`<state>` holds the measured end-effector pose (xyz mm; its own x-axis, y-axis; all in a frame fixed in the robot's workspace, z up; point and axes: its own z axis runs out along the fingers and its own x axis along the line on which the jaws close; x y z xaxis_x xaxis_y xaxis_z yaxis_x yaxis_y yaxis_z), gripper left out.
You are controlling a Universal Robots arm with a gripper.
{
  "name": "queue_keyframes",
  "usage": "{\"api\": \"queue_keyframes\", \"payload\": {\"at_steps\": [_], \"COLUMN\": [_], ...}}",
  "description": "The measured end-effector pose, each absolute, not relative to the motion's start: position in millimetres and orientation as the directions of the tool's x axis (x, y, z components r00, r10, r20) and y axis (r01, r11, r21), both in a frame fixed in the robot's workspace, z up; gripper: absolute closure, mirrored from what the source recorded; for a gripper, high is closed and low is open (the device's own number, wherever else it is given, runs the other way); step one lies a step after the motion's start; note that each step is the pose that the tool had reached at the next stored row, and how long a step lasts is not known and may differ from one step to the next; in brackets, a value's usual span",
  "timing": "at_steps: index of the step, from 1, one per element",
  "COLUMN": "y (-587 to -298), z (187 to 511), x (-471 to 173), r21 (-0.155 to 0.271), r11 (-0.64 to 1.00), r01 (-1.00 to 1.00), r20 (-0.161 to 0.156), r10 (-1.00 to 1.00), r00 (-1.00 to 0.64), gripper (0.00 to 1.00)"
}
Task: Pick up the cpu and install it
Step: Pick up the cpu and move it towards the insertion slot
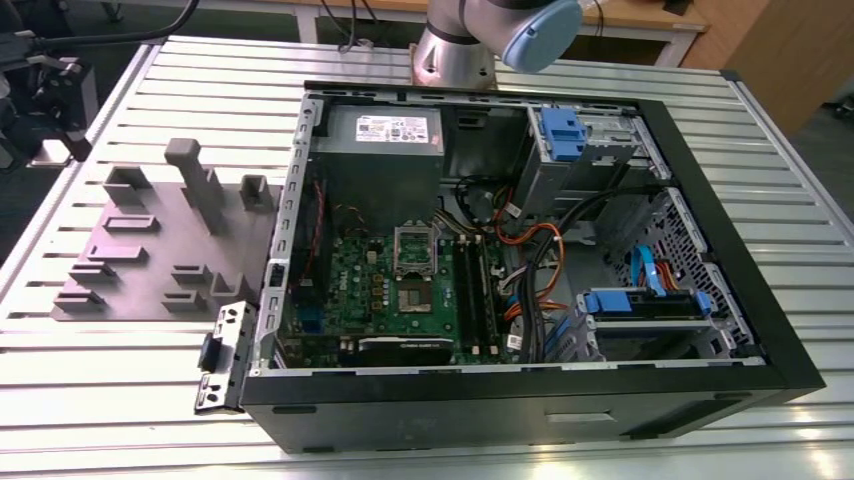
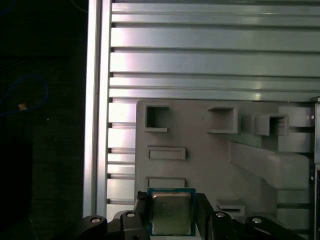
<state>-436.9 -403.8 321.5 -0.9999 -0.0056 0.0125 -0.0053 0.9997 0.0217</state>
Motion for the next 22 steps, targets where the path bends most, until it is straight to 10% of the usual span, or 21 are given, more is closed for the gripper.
{"api": "queue_keyframes", "payload": {"at_steps": [22], "y": [-403.8], "z": [332.6], "x": [-436.9], "r21": [0.022], "r11": [1.000], "r01": [-0.005], "r20": [0.013], "r10": [-0.006], "r00": [-1.000], "gripper": [0.53]}}
